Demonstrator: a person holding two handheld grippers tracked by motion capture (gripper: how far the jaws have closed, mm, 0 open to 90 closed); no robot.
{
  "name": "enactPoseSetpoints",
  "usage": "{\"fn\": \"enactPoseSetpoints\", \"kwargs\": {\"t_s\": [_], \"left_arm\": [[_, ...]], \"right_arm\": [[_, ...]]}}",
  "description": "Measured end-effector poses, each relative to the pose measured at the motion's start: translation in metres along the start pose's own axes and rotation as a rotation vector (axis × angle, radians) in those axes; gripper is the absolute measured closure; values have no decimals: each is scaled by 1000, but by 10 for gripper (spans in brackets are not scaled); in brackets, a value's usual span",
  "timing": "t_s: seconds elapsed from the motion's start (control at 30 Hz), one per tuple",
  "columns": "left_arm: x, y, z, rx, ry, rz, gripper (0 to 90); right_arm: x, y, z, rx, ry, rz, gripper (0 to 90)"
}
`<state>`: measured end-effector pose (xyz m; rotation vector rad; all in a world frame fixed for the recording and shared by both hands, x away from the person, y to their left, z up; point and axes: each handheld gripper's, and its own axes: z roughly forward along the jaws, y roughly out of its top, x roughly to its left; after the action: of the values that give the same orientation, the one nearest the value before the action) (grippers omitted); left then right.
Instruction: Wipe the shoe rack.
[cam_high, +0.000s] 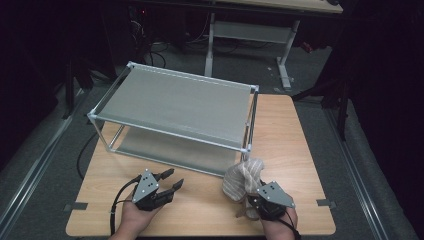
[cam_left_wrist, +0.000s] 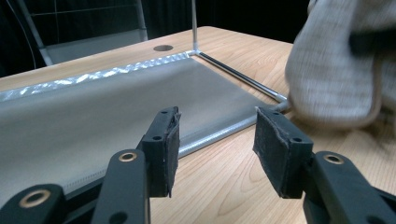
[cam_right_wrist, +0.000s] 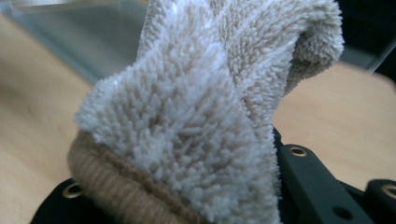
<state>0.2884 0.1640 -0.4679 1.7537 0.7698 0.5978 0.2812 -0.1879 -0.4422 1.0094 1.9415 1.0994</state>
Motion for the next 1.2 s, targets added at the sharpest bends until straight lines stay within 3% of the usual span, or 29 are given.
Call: {"fn": "enactPoseSetpoints", "kwargs": {"t_s": [0.1,0.13,0.17,0.3,0.4,0.7,0.77,0.83,0.87,1.0,1.2], "left_arm": [[1,-2,-5,2,12,0,504],[1,-2,-5,2,12,0,504],[3,-3,-10,-2,22,-6,503],[6,-5,-16,-5,37,-17,498],[7,-6,-18,-7,44,-25,495],[7,-3,-14,-22,32,-22,479],[6,-2,-11,-26,26,-21,475],[5,-1,-9,-27,18,-17,474],[5,0,-7,-28,14,-14,474],[3,1,-3,-27,0,-5,473],[1,2,-1,-27,-3,1,472]], "right_arm": [[-3,14,-11,-85,-19,23,670],[-3,14,-11,-85,-19,23,670],[-5,22,-17,-136,-30,22,669],[-7,31,-21,-182,-37,25,667],[-8,30,-15,-165,-31,20,665],[-7,5,8,-18,0,14,662],[-5,-11,20,83,30,1,660],[-5,-15,22,103,37,-1,660],[-7,-22,25,143,42,1,659],[-21,-26,19,152,-7,23,658],[-56,-26,-1,96,-150,117,660]]}}
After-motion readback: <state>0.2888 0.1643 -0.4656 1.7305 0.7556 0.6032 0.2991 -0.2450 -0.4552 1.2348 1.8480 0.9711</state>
